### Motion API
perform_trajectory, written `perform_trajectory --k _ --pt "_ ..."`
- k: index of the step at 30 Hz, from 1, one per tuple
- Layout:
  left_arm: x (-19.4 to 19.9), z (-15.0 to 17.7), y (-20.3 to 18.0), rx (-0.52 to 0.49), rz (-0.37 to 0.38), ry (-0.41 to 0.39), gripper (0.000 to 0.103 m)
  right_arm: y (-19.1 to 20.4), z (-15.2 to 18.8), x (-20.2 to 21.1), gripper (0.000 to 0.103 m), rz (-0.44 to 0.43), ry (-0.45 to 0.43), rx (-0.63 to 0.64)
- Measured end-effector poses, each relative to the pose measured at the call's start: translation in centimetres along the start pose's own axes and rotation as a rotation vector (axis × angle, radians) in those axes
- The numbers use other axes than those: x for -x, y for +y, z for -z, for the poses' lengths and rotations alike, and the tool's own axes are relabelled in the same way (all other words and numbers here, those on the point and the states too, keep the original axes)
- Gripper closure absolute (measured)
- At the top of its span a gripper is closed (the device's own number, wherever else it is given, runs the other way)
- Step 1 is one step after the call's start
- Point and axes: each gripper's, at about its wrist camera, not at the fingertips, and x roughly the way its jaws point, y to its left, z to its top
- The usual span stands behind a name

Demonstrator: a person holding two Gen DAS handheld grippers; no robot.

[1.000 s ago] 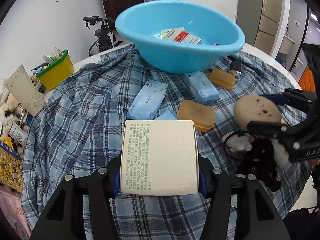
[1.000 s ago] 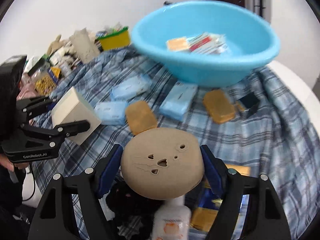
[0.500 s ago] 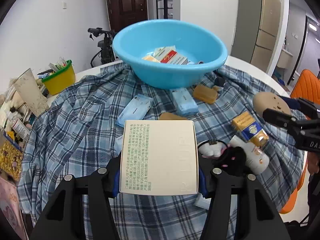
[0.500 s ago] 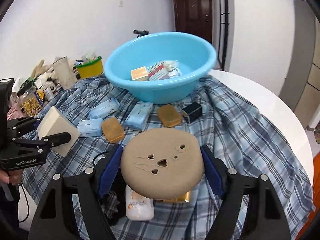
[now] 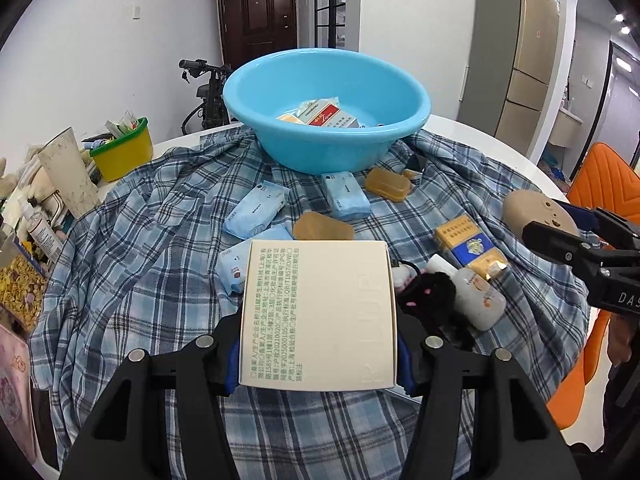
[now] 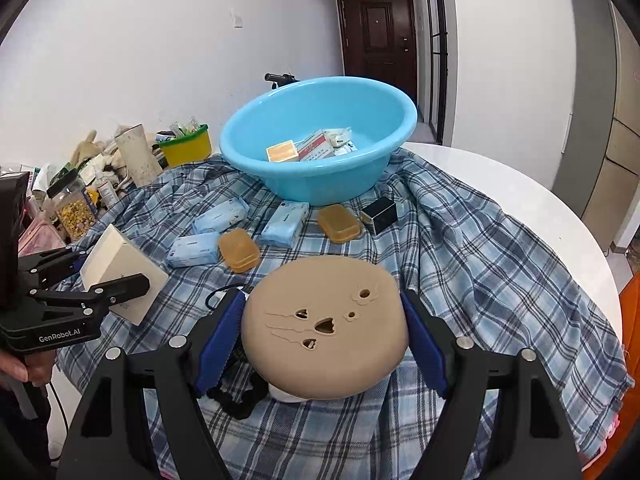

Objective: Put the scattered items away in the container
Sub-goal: 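Carry the cream box and tan sponge over the blue basin with both grippers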

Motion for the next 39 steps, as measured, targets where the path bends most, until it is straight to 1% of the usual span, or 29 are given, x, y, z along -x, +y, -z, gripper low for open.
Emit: perform_trajectory --k 12,17,29,35,39 --pt "1.1 -0.2 -0.7 -0.003 0.005 -0.022 0.044 0.4 -0.2 0.9 0.026 0.001 -0.022 0.008" --pt "1.0 -0.9 -1.0 -0.002 0.008 -0.028 0.044 0.5 -0.8 0.9 0.026 0.003 -0.037 0.007" --pt "0.2 -4.7 -0.9 -0.001 -0.004 -0.089 0.044 0.6 -4.3 0.4 0.026 0.0 -0.084 0.015" --pt "0.5 -6.9 -0.9 0.009 -0.007 -0.131 0.044 1.1 -6.4 0.6 0.026 0.036 -0.146 0.041" --pt "1.5 -8.4 -1.0 0.013 -0.02 -0.185 0.044 1.7 -7.8 1.4 0.026 0.072 -0.21 0.066"
